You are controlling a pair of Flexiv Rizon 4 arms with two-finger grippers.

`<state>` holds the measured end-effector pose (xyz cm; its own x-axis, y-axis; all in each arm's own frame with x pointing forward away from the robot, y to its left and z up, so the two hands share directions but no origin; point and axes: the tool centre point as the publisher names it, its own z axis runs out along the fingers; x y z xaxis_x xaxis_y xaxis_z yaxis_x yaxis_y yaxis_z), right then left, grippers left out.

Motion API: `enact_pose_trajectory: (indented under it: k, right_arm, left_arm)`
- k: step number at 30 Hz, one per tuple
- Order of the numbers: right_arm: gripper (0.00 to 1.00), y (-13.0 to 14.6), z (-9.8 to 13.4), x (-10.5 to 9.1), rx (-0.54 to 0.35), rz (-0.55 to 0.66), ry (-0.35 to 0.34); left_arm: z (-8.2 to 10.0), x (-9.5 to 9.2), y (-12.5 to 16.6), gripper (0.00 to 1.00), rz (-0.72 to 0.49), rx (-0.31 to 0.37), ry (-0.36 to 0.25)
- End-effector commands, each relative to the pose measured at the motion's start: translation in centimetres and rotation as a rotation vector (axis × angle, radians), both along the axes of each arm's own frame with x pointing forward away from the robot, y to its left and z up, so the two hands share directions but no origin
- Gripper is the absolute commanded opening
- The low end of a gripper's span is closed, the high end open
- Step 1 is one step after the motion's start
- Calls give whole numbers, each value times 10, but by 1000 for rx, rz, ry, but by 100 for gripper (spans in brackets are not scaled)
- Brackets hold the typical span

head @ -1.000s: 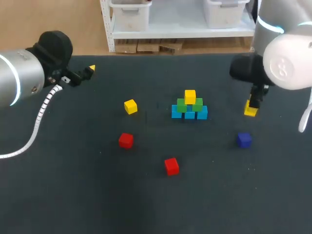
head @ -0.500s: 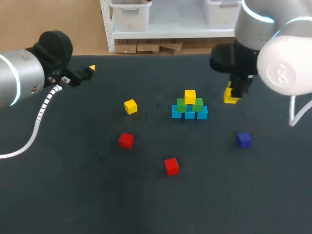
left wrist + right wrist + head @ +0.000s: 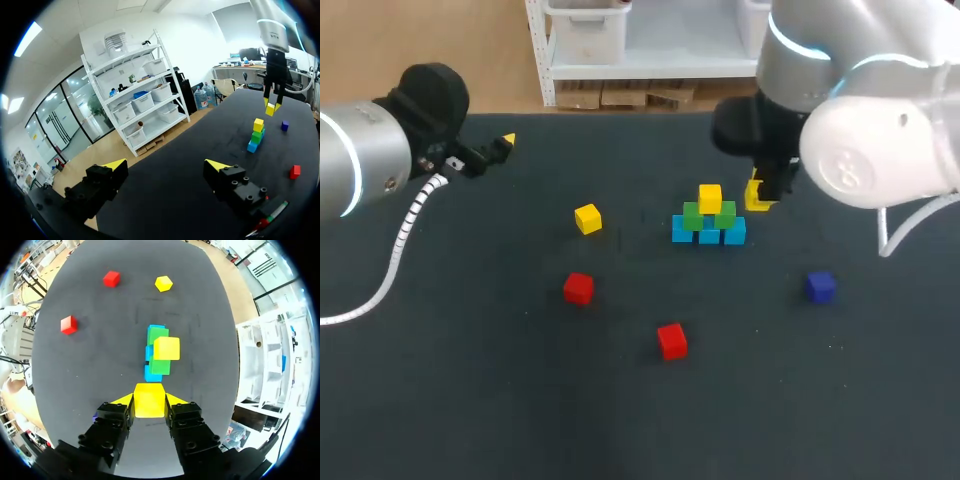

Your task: Place the blue cubes, place green cubes on the blue cubes, place the yellow cubes on the green cubes, then place the red cubes on the yellow cubes, and place purple cube on the red cubes.

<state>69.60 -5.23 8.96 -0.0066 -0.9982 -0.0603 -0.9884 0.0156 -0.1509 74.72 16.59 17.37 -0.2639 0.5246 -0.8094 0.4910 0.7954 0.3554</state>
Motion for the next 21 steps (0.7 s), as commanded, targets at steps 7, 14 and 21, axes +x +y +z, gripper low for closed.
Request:
enact_pose_trajectory:
  k: [7,14,21]
  right_arm:
    - [0,16,-4,14,-25,1,10]
    - [0,22,-8,11,-30,10,19]
    - [0,23,-13,13,-36,16,31]
  left_arm:
    - [-1,0,-1,100,2,1,-3]
    - [-1,0,-1,100,2,1,-3]
    - [-1,0,-1,100,2,1,-3]
